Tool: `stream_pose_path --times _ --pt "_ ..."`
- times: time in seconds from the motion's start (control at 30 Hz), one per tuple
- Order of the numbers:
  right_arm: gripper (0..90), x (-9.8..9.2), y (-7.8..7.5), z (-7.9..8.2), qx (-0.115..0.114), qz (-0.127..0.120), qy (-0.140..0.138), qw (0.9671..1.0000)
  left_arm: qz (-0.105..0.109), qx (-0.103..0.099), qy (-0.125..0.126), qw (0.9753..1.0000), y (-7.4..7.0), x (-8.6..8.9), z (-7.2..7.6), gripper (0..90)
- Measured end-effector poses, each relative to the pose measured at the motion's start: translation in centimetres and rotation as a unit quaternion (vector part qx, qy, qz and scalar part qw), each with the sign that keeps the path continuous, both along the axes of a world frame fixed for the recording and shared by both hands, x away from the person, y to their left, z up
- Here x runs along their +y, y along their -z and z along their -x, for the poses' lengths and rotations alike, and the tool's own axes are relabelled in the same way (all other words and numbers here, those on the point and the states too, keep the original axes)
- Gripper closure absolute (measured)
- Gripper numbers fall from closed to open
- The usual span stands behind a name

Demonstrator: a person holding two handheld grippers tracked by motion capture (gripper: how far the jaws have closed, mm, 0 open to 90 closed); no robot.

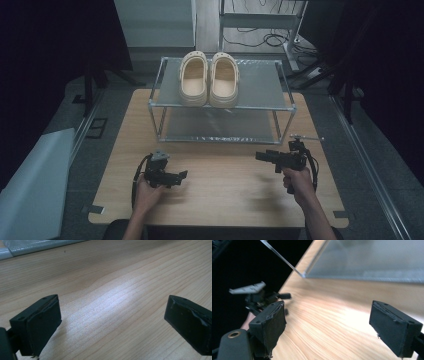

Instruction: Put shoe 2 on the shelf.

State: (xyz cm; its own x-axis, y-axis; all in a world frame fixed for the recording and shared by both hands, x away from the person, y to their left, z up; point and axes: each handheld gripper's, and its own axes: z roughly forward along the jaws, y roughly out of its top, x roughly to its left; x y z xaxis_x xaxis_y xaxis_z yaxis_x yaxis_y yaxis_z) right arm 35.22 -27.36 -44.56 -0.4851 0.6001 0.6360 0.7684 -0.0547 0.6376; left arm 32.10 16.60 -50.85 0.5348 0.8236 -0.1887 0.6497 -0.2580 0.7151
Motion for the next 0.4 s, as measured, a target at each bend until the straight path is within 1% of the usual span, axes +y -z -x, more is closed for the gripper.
stream_pose_path --times 0.03,0.13,0.2,0.23,0.27,0.3,0.33,0.37,0.4 --pt "13.2 -0.1 0.5 0.2 -0.003 0.009 0.002 0.9999 -0.001 0.000 0.000 1.0000 0.0 0.0 0.0 0.8" --pt "12.9 -0.5 1.8 0.6 -0.001 0.031 0.010 0.9995 -0.004 0.000 0.003 1.0000 0.0 0.0 0.0 0.7" --pt "12.1 -0.5 2.8 0.9 -0.010 0.069 0.014 0.9975 -0.006 0.000 0.004 1.0000 0.1 0.0 0.0 0.7" --pt "11.0 -0.6 3.1 1.0 -0.010 0.089 0.010 0.9959 -0.007 0.000 0.005 1.0000 0.1 0.0 0.0 0.7" --pt "10.7 -0.6 3.3 1.1 -0.014 0.101 0.008 0.9947 -0.007 0.001 0.004 1.0000 0.1 -0.1 0.0 0.6" --pt "10.4 -0.6 3.7 1.2 -0.020 0.118 0.008 0.9928 -0.010 0.001 0.005 0.9999 0.1 -0.1 0.0 0.6" --pt "10.2 -0.6 4.0 1.3 -0.026 0.135 0.008 0.9904 -0.012 0.001 0.005 0.9999 0.1 -0.1 0.0 0.5" --pt "9.9 -0.6 4.3 1.3 -0.029 0.157 0.006 0.9871 -0.013 0.002 0.005 0.9999 0.1 -0.2 0.0 0.5" --pt "9.5 -0.5 4.6 1.4 -0.035 0.174 0.007 0.9841 -0.016 0.001 0.007 0.9998 0.1 -0.2 0.0 0.3"
